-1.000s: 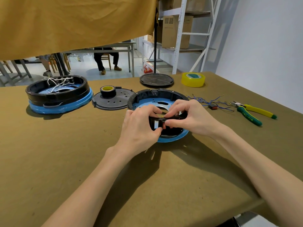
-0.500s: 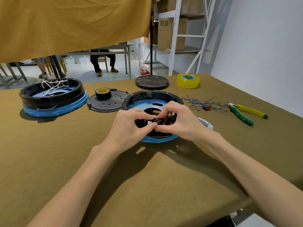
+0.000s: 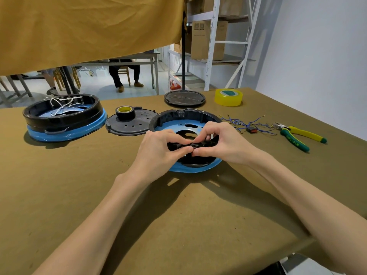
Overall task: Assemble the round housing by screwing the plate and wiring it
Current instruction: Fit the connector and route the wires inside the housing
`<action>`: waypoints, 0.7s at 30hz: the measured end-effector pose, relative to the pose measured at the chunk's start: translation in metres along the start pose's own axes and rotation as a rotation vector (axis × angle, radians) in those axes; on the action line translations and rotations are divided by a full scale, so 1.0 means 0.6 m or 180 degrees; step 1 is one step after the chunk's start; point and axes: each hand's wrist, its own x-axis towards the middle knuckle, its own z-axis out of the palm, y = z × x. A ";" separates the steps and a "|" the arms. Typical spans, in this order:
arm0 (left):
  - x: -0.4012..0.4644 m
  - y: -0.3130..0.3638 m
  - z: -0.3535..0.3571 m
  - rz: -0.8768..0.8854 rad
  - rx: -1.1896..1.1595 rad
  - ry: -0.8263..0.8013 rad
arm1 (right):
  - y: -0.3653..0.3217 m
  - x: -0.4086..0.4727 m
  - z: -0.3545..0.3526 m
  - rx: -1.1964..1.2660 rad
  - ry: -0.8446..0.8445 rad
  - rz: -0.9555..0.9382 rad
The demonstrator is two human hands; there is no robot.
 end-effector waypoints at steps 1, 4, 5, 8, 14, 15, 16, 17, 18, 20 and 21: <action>0.000 -0.003 -0.002 0.0010 0.0008 -0.0053 | 0.000 -0.001 0.001 0.0022 0.0016 0.0025; -0.008 -0.008 -0.004 0.0146 0.0076 -0.0096 | 0.002 -0.002 0.006 -0.0004 0.0104 0.0084; -0.010 -0.008 -0.003 0.0196 0.0141 -0.0042 | 0.003 -0.002 0.007 -0.0046 0.0126 0.0091; -0.015 -0.007 0.000 0.0244 0.0240 0.0104 | 0.001 -0.001 0.016 -0.0098 0.0188 0.0115; -0.009 -0.004 0.002 0.0236 0.0145 0.0163 | -0.006 -0.011 0.031 -0.0256 0.0529 0.0155; -0.008 -0.004 0.003 0.0227 0.0134 0.0170 | -0.008 -0.014 0.037 -0.0295 0.0631 0.0154; -0.007 -0.005 0.004 0.0221 0.0122 0.0171 | -0.010 -0.017 0.042 -0.0319 0.0725 0.0162; -0.007 -0.005 0.005 0.0214 0.0115 0.0170 | -0.011 -0.019 0.045 -0.0322 0.0794 0.0175; -0.007 -0.005 0.006 0.0203 0.0110 0.0167 | -0.013 -0.020 0.047 -0.0314 0.0832 0.0188; -0.007 -0.006 0.005 0.0194 0.0123 0.0151 | -0.014 -0.021 0.048 -0.0299 0.0848 0.0207; -0.007 -0.006 0.004 0.0186 0.0159 0.0128 | -0.014 -0.021 0.048 -0.0289 0.0844 0.0220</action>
